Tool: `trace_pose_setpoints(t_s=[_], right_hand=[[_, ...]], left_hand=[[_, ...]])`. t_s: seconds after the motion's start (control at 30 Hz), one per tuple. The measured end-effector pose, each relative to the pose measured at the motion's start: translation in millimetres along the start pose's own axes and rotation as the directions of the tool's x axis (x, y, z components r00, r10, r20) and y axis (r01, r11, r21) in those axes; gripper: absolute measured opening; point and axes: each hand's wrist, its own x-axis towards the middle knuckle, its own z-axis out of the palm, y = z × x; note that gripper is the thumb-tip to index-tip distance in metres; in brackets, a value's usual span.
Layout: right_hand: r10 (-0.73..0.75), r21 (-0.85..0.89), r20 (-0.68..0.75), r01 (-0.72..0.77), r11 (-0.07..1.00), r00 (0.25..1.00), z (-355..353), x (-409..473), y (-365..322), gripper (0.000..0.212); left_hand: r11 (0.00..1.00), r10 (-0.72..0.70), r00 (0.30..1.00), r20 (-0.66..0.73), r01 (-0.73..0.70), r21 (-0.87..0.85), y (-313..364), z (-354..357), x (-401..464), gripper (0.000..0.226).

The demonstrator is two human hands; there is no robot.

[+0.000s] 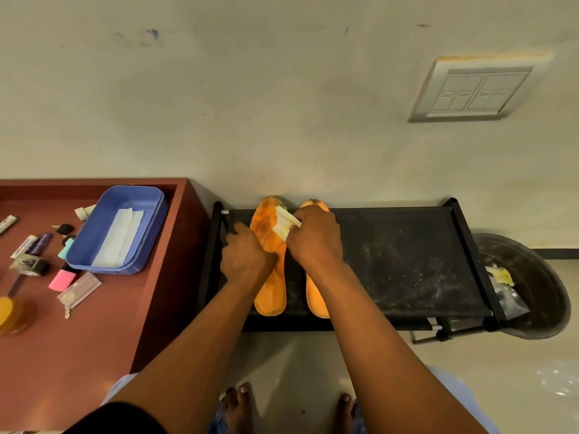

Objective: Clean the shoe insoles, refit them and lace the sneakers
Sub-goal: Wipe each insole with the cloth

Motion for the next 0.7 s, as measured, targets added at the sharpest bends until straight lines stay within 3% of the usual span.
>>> trace_pose_setpoints(t_s=[0.07,0.17,0.3,0.47,0.57,0.7], right_hand=[[0.010,-0.008,-0.004,-0.010,1.000,1.000,-6,0,3,0.026],[0.015,0.061,-0.057,-0.012,0.998,0.998,-14,-1,8,0.028],[0.019,0.088,-0.094,-0.011,0.996,0.995,-21,-6,5,0.034],[-0.002,0.111,-0.245,0.031,0.993,0.969,-25,-6,-1,0.015],[-0.038,0.111,-0.411,0.092,0.990,0.911,-24,-6,-4,0.009],[-0.174,0.077,-0.563,0.261,0.962,0.808,-15,-11,-10,0.013]], left_hand=[[0.993,-0.072,0.997,0.037,0.075,-0.090,0,-5,5,0.084],[0.953,-0.094,0.994,0.051,0.104,-0.284,-1,-13,12,0.029],[0.851,-0.110,0.993,0.053,0.121,-0.511,7,-20,7,0.025],[0.770,0.005,1.000,0.029,0.015,-0.638,14,-41,-11,0.016],[0.745,0.089,0.996,-0.013,-0.075,-0.663,9,-62,-28,0.012],[0.580,0.149,0.989,-0.026,-0.108,-0.807,-3,-79,-52,0.015]])
